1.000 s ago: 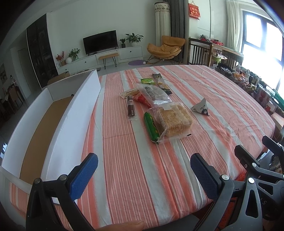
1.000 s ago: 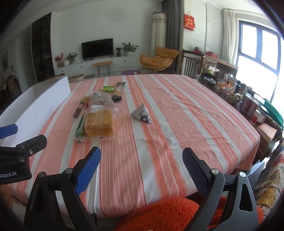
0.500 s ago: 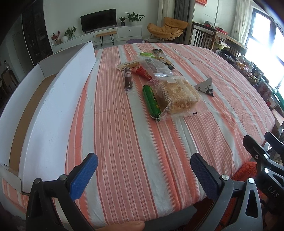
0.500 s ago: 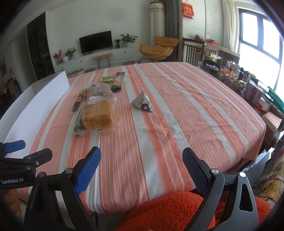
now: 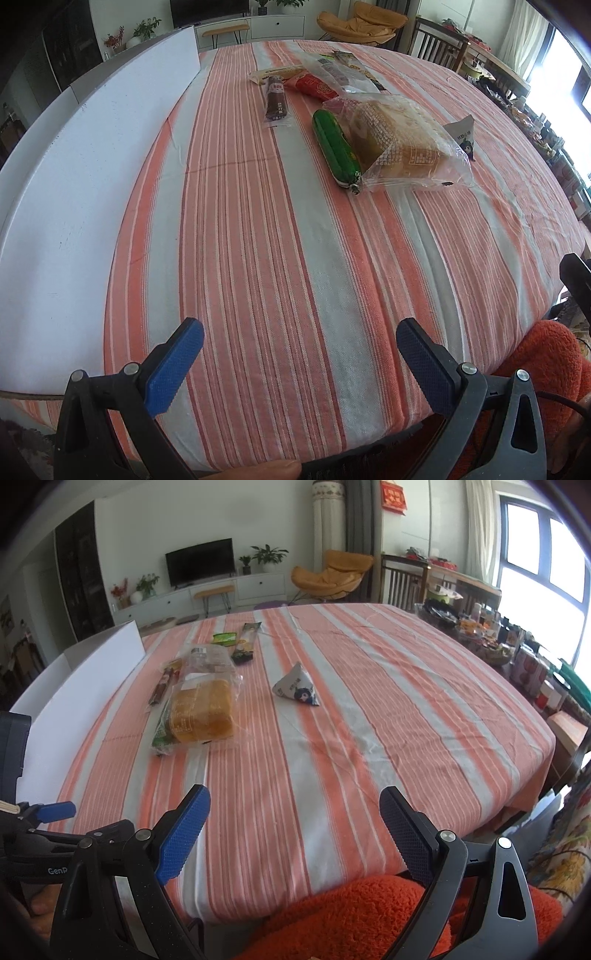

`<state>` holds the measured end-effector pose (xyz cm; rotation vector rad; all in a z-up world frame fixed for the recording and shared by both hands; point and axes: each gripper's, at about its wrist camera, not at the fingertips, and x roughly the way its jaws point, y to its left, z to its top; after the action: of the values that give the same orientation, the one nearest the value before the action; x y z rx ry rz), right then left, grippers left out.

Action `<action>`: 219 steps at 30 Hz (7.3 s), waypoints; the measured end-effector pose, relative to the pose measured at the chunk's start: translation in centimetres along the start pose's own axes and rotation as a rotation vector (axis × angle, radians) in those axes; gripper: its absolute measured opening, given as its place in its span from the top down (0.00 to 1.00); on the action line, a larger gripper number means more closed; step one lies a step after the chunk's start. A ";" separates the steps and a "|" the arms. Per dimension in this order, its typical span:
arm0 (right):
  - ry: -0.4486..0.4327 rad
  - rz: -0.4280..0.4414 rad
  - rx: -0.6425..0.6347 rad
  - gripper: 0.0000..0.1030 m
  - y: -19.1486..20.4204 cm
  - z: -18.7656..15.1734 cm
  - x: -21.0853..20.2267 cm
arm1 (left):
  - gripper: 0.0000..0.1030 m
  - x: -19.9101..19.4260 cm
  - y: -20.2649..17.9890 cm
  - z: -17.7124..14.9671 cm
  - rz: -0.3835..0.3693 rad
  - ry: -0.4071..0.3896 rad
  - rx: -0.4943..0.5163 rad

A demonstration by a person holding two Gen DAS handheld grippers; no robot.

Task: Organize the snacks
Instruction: 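Reach the left tool to the green cucumber snack and close on it, then lift the green snack with the left tool while the right tool grasps the bread bag, then carry both snacks into the cardboard box and open both tools, then withdraw both tools from the box back over the table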

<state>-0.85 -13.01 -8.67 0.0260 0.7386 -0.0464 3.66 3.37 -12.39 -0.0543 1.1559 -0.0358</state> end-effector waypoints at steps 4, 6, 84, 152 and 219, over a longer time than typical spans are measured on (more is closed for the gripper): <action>0.004 0.000 0.002 0.08 0.0 -0.1 0.1 | 0.00 1.1 0.5 -0.3 0.013 0.028 -0.004; 0.007 0.000 0.003 0.08 0.0 -0.1 0.3 | 0.00 1.1 0.4 -0.5 0.035 0.018 0.014; 0.158 0.115 0.147 0.08 -2.5 -0.9 2.6 | 0.78 1.1 4.3 3.2 -0.022 -0.135 0.133; 0.327 0.773 -0.201 0.15 33.7 9.6 5.5 | 0.19 -7.7 33.2 3.8 0.228 -0.193 -0.354; 0.098 0.190 0.220 0.15 4.0 1.1 8.6 | 0.00 -14.6 21.6 5.8 0.089 -0.509 -0.272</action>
<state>6.46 -9.36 -13.61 0.3100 0.8230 0.0555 3.09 25.89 1.96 -0.2394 0.6465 0.2047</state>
